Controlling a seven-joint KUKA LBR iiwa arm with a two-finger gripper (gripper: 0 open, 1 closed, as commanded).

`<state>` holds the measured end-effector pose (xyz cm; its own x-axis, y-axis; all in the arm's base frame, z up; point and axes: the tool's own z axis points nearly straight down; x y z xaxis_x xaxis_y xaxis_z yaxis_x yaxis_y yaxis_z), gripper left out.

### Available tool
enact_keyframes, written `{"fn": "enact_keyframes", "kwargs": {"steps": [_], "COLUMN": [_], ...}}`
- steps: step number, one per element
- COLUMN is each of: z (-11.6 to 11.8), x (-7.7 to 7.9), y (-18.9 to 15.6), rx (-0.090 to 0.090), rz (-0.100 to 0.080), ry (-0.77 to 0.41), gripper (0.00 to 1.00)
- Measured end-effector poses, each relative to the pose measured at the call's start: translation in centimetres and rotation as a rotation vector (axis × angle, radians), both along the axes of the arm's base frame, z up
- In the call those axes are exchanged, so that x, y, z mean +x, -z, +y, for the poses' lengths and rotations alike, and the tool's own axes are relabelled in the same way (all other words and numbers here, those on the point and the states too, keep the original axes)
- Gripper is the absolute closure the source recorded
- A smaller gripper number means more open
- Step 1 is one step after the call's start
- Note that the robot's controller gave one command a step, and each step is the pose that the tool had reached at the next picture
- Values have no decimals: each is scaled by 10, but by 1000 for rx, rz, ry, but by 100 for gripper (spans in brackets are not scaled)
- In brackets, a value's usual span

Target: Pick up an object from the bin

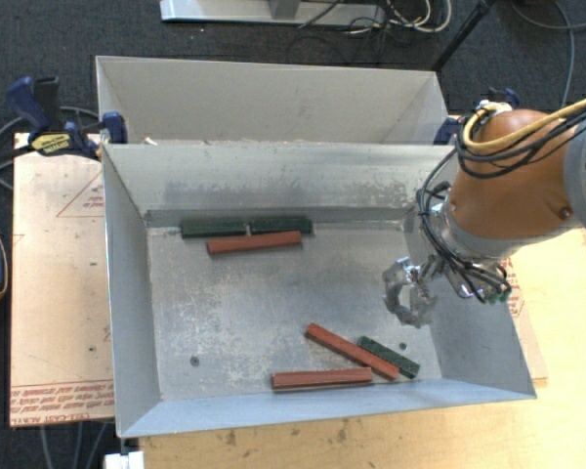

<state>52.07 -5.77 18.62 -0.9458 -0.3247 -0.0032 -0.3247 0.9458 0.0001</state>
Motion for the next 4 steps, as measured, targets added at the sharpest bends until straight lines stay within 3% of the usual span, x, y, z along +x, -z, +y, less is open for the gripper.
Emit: {"fn": "enact_keyframes", "kwargs": {"steps": [1,2,3,4], "z": [45,43,31,-20], "x": [-29,-29,-33,-13], "y": [25,25,103,111], "rx": [2,0,1,-2], "rz": [6,3,2,0], "ry": [98,100,186,142], "gripper": [100,0,0,0]}}
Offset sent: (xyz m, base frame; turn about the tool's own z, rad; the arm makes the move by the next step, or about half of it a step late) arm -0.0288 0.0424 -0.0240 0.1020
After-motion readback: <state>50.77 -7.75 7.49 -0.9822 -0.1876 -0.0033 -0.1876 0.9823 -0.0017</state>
